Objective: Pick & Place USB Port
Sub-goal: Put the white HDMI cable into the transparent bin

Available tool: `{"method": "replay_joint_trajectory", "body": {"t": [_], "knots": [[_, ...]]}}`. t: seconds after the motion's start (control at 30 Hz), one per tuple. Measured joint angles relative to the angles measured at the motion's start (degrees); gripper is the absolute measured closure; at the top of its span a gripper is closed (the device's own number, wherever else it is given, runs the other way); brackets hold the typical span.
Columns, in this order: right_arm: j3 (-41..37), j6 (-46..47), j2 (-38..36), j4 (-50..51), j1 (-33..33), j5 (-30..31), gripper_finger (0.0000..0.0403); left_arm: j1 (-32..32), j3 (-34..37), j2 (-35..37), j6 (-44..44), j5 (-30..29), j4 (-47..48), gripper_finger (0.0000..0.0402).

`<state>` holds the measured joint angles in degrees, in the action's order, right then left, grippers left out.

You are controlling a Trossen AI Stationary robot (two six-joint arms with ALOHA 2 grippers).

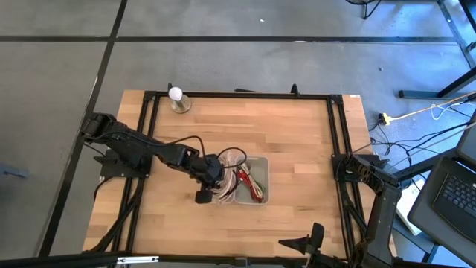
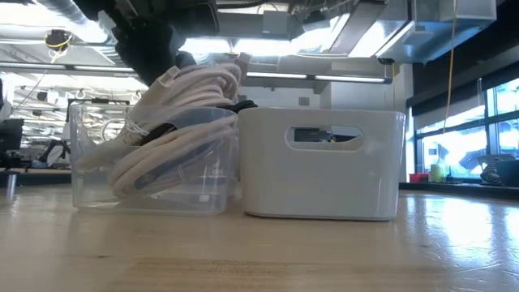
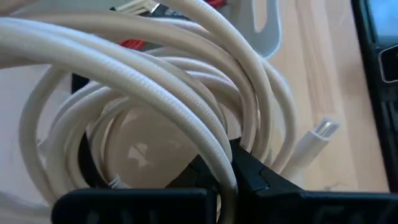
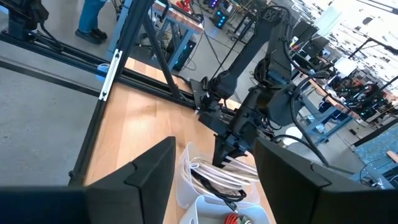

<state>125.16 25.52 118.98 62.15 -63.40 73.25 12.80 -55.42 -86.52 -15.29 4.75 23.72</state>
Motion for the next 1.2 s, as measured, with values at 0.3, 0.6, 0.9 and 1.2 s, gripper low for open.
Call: {"method": "replay_joint_trajectory", "body": {"t": [0.3, 0.6, 0.9, 1.2], "knots": [[0.0, 0.1, 0.0, 0.3, 0.0, 0.0, 0.0183, 0.0, 0.0, -4.3, 1.5, 3.4, -1.3, 0.0394], [0.0, 1.4, 0.0, 1.2, 0.0, -1.1, 0.0183, -0.1, 0.0, -4.0, 0.8, 3.6, -1.1, 0.0374], [0.0, 1.5, 0.0, 1.2, 0.0, -1.3, 0.0183, -0.1, 0.0, -4.0, 0.0, 3.4, -1.2, 0.0288], [0.0, 1.5, 0.0, 1.2, 0.0, -1.5, 0.0183, -0.1, 0.0, -4.0, -2.1, 3.6, -0.1, 0.0203]]}}
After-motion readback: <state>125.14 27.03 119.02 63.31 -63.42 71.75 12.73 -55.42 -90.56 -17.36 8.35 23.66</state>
